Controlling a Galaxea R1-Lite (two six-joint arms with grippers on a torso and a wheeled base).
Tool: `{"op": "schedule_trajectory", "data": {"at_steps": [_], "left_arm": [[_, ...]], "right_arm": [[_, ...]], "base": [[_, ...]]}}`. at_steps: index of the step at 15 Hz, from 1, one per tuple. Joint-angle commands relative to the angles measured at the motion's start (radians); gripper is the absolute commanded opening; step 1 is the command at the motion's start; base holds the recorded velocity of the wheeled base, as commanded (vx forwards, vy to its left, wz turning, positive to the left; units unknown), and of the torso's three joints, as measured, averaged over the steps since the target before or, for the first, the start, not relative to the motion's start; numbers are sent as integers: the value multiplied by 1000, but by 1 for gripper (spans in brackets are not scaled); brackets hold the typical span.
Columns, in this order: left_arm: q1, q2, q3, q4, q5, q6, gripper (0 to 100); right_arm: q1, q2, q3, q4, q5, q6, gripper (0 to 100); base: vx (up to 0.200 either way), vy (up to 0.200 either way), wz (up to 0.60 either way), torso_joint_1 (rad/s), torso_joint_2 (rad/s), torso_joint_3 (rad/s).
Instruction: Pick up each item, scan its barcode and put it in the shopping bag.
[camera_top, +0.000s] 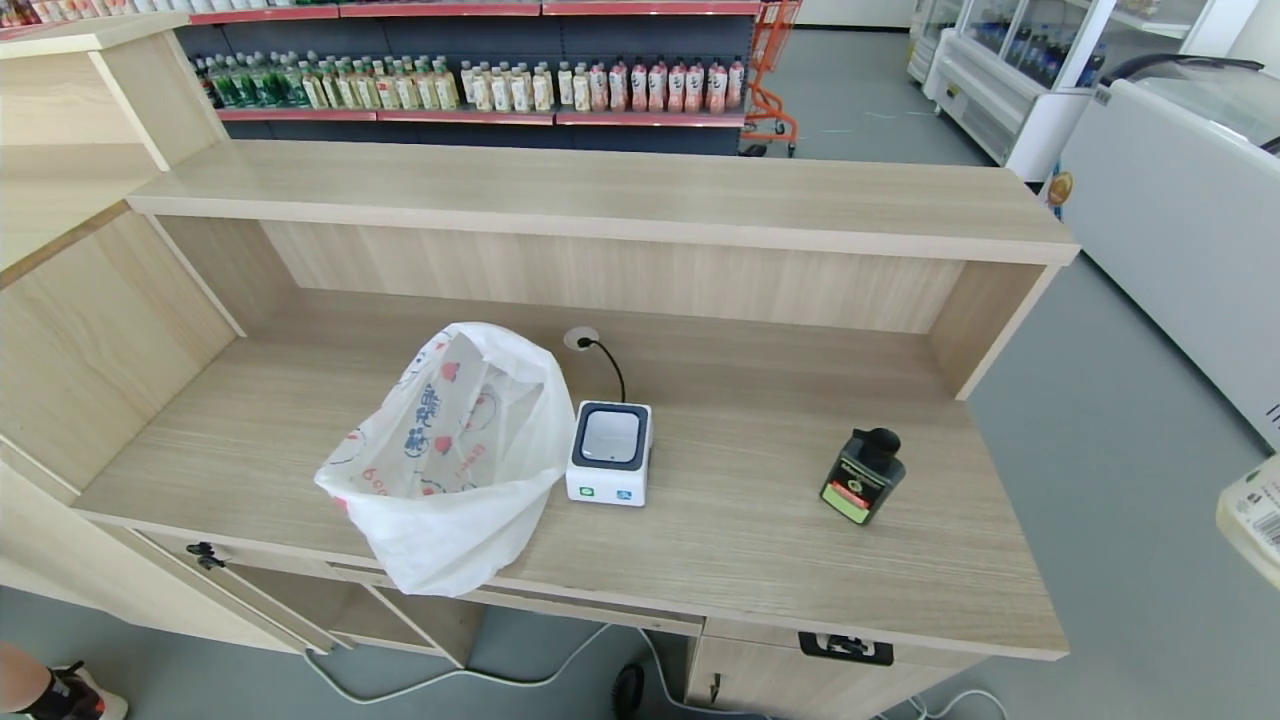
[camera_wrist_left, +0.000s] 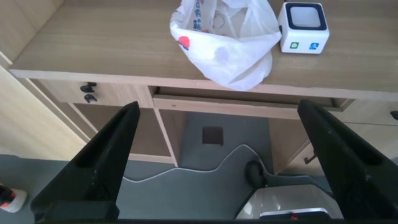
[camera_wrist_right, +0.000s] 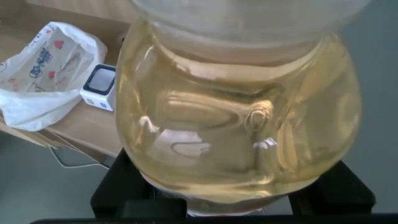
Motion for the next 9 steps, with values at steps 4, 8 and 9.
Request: {"op": "schedule_trajectory", "data": {"at_steps": [4,8,9], "left_arm": [[-1,1,0,0,0,0,100],[-1,1,0,0,0,0,100],[-1,1,0,0,0,2,100]], "right_arm": [[4,98,9,-45,5,-1,0],[12,297,-5,-268,14,-60,0],[13,355,-8,-326,14,-77,0]], "base": [[0,200,0,0,4,5],[0,200,0,2,2,2],[0,200,0,-2,7,2]]}}
